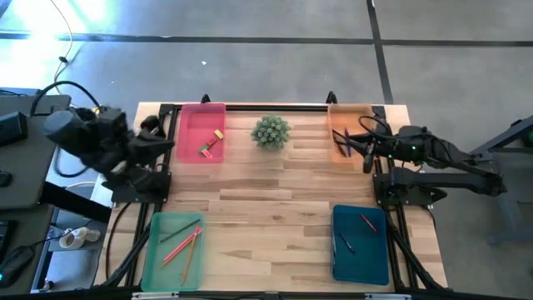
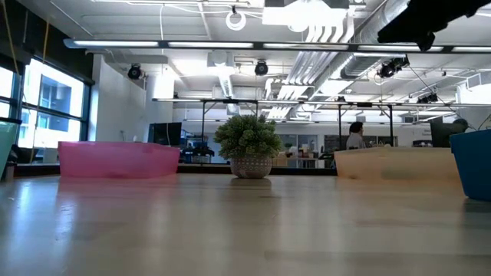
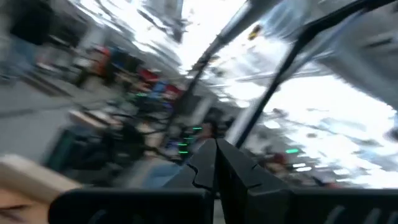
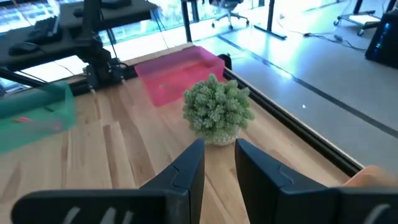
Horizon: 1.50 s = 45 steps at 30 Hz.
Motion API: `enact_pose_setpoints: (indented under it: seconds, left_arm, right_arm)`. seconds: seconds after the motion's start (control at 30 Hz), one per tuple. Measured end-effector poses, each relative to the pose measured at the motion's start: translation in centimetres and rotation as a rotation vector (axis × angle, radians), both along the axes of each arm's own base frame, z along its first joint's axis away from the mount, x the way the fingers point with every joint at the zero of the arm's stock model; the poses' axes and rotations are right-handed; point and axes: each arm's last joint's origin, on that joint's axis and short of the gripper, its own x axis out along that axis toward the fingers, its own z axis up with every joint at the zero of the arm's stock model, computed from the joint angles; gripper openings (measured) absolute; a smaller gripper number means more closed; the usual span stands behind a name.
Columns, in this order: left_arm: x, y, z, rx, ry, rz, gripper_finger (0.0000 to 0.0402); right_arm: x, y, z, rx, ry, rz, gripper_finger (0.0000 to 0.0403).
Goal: Sort crayons/erasers/pens/pencils in bins
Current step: Return to Home Position
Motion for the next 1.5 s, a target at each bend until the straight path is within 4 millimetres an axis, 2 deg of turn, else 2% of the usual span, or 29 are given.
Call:
enact_pose_setpoints:
  seconds: [0.17, 0.3, 0.4, 0.53, 0.73, 1.0, 1.2, 1.33, 1.5]
  left_arm:
    - [2.2, 2.4, -1.6, 0.063, 0.129, 0.09, 0.0]
    - [3.2, 4.1, -2.9, 0.066, 0.231, 0.133, 0.0]
    - [4.4, 4.6, -4.8, 0.065, 0.239, 0.128, 0.0]
    - [5.9, 4.5, -8.6, 0.085, 0.18, 0.066, 0.0]
    - [4.6, 4.8, -14.4, 0.022, 0.074, 0.067, 0.0]
    - [0.7, 5.4, -20.9, -0.067, 0.007, 0.082, 0.0]
    - [-1.3, 5.6, -23.8, -0.047, -0.069, 0.076, 0.0]
    - [-1.9, 5.6, -25.7, -0.005, -0.07, 0.079, 0.0]
    - [-2.3, 5.6, -27.5, 0.021, -0.071, 0.075, 0.0]
  right_arm:
    - [-1.6, 0.3, -0.7, -0.05, -0.052, 0.019, 0.0083]
    - [-2.8, 0.5, -0.8, -0.064, -0.105, 0.019, 0.0083]
    - [-3.3, 0.6, -2.1, -0.038, -0.119, 0.012, 0.0083]
    - [-3.4, 0.7, -4.2, 0.058, -0.159, 0.002, 0.0083]
    - [-3.3, 0.7, -5.8, 0.1, -0.185, 0.002, 0.0083]
    - [-3.0, 0.6, -6.3, 0.132, -0.215, -0.015, 0.0083]
    - [-3.1, 0.6, -6.3, 0.181, -0.231, -0.039, 0.0083]
    - [-2.9, 0.6, -6.5, 0.186, -0.245, -0.039, 0.0083]
    - [-2.0, 0.4, -7.8, 0.205, -0.275, -0.049, 0.0083]
